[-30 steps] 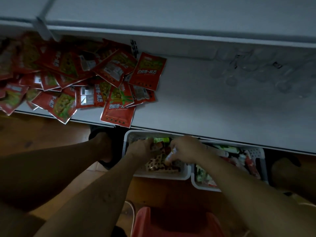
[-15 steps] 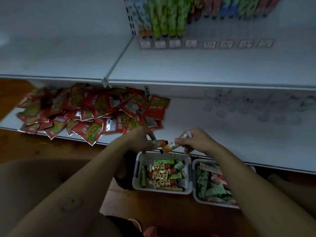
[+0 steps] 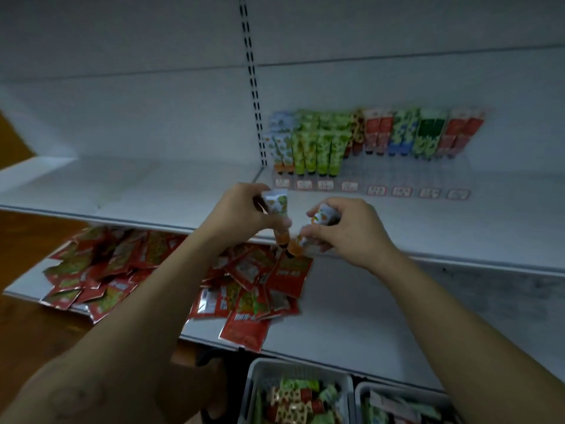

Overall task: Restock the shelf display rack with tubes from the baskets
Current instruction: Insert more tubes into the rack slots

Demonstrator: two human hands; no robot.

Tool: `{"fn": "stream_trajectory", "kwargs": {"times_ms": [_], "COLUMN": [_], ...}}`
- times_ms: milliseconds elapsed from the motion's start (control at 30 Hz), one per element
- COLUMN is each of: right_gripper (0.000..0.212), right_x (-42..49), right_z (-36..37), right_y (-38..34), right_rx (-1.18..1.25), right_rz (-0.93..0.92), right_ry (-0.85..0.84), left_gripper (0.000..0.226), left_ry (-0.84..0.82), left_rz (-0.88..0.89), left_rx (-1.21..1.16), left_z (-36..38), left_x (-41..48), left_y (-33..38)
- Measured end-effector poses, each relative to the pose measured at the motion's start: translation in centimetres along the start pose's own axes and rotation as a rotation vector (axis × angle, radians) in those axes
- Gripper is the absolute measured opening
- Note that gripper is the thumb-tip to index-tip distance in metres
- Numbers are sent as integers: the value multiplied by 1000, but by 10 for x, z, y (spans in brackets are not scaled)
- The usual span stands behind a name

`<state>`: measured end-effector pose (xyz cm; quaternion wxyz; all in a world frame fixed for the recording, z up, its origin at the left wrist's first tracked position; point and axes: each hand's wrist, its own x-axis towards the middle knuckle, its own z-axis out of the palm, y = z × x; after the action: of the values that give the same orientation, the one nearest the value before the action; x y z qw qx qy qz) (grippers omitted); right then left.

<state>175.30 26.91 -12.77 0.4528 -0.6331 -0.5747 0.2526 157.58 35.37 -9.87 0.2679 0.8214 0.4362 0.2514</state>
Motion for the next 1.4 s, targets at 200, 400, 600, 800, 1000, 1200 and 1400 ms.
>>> {"fn": "stream_trajectory", "kwargs": {"times_ms": [200,400,600,800,1000,1200,1400], "right_gripper": [22,26,17,32,22,32,28], "right_x": [55,116,165,180,184,189,191], "right_z": [-19,-24,6,32,32,29,28], "right_y": [-34,-54,-44,-8,-5,-14,-9], "right_rx": [-136,-450,-476,-589,-659,-740,-773], "right_rz": [-17,-95,-158,-207,-311,-269,-311], "right_ry": [-39,83,149,226,222,154,179], "left_gripper": [12,26,30,31,29,26,27], "left_ry": [104,260,276,155,270,320,327], "left_rz": [78,90,133,214,213,159,140], "left_rx": [-158,-306,-229,-76,-103,-81,-123], "left_z": [-20,-41,-29,-11,-5,-7,-1], "left_x": [53,108,158,179,176,171,175], "left_y": [-2,-12,-37,-58,-66,-73,-69]}}
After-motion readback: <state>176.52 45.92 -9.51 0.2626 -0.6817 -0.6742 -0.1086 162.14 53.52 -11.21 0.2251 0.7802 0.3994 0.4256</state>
